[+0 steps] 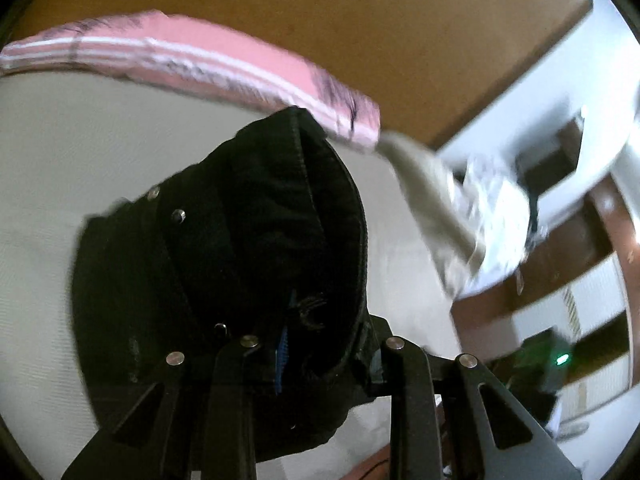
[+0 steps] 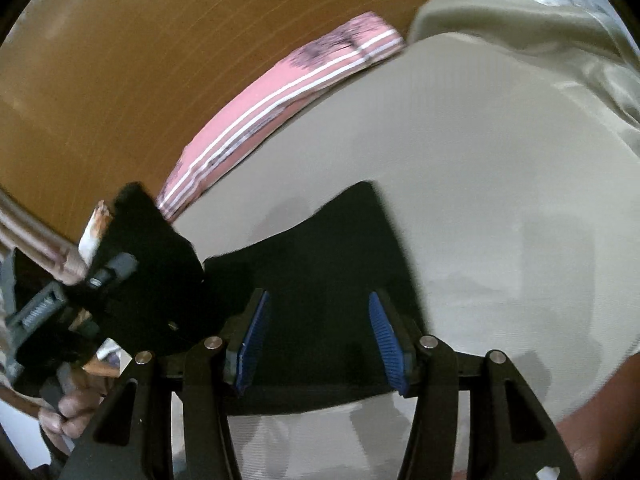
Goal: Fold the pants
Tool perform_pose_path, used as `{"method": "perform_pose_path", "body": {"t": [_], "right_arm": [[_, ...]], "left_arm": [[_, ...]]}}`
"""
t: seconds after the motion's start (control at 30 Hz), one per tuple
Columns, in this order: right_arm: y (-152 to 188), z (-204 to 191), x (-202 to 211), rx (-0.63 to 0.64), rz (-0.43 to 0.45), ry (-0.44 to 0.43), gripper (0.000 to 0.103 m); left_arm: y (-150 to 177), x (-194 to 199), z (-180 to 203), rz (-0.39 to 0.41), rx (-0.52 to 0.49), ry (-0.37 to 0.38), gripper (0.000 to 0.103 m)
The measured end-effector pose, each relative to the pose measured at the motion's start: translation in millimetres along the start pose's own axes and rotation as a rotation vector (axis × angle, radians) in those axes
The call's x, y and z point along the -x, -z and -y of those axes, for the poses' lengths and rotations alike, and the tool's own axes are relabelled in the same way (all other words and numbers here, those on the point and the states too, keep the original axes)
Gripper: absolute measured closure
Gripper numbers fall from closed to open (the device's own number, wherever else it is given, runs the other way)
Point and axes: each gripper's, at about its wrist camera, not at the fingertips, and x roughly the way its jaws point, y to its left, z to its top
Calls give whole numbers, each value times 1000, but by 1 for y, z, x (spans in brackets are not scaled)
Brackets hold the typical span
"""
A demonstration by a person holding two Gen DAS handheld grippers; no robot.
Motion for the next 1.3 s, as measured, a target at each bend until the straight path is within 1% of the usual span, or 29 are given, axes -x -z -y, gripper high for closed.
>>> {"method": "perform_pose_path", "body": {"t": [0.1, 0.13, 0.2, 0.23, 0.3, 0.4, 0.43, 0.53, 0.57, 0.63, 0.7, 0.83, 0.93, 0.97, 1.03, 1.07, 1.17, 1.3], "right_arm": [[-2, 26, 7, -43, 11, 11, 53], [-3, 32, 8, -52, 12, 14, 53], [-3, 40, 7, -61, 8, 22, 53], [-2, 44, 5, -64, 3, 26, 53], [0, 48, 2, -68, -6, 25, 53], [-1, 51, -4, -70, -18, 21, 53], [-1, 50, -6, -67, -23, 16, 53], [-4, 42, -13, -44, -33, 8, 53], [-3, 40, -13, -37, -35, 5, 53], [-5, 32, -17, -18, -40, 1, 53], [-7, 25, -22, -1, -43, -2, 53], [-8, 10, -33, 42, -74, -19, 53], [-10, -4, -42, 96, -110, -40, 53], [-11, -8, -48, 114, -134, -53, 53], [-14, -12, -56, 125, -172, -75, 53], [-16, -13, -61, 131, -188, -69, 53], [-20, -10, -73, 157, -233, -72, 53], [-26, -3, -93, 184, -289, -49, 53]], "left_arm": [[16, -32, 12, -64, -46, -41, 77], [22, -46, 15, -89, -69, -67, 77], [31, -62, 16, -114, -104, -105, 77], [33, -65, 17, -119, -112, -113, 76], [40, -74, 23, -112, -159, -134, 75], [45, -73, 29, -117, -207, -138, 70], [46, -72, 29, -121, -214, -135, 67], [48, -65, 31, -131, -245, -92, 57], [46, -60, 33, -132, -245, -50, 57], [53, -41, 30, -116, -243, -2, 56], [59, -22, 30, -84, -267, 15, 55], [61, 7, 12, -37, -241, -21, 55], [59, 22, -13, -5, -212, -109, 54], [57, 26, -25, 0, -199, -144, 54], [56, 28, -40, -3, -174, -194, 54], [56, 30, -51, -10, -152, -208, 54], [59, 31, -68, -16, -128, -235, 54], [69, 27, -76, -56, -149, -229, 54]]}}
